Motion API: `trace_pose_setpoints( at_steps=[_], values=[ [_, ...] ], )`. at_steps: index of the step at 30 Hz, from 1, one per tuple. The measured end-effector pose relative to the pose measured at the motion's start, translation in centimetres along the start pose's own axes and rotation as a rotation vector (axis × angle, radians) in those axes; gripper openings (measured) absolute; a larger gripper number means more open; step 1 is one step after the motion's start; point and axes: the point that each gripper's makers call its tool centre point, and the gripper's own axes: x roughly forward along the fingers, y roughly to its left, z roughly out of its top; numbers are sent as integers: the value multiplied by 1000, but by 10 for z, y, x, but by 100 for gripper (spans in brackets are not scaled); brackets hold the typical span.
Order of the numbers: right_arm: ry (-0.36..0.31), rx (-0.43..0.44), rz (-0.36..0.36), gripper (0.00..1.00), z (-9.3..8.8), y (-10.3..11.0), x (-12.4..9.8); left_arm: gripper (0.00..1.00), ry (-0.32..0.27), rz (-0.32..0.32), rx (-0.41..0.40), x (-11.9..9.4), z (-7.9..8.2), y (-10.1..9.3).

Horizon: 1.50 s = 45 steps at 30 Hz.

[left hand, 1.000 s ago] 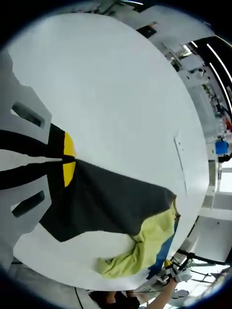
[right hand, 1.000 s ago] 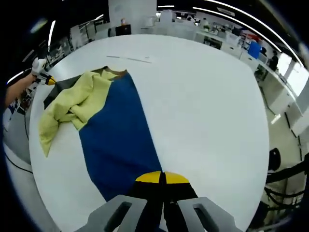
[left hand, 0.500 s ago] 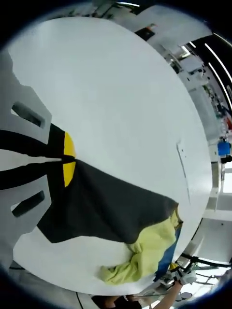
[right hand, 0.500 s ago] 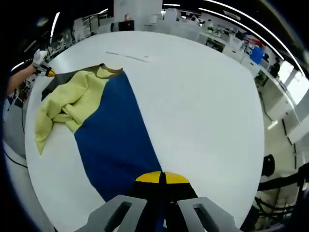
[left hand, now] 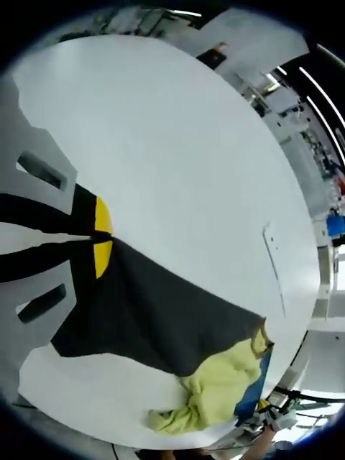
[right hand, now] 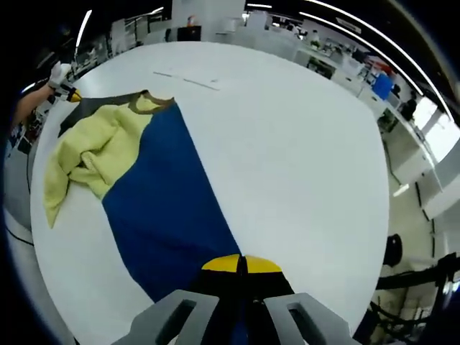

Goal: Fold the garment on the visible template until the final outline fits inside the template.

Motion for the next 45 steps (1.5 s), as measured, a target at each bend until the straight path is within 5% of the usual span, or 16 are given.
trace_pose_setpoints(
  at_steps=[17, 35, 45],
  values=[
    [23, -32, -24, 0, 5, -13, 5, 0, 43, 30, 24, 6, 4, 9],
    [-91, -8, -33, 4, 19, -6, -2, 0, -54, 35, -24, 1, 18, 3],
    [-170, 46, -26, 27, 22, 3, -12, 26, -117, 10, -67, -8, 25, -8]
  ],
)
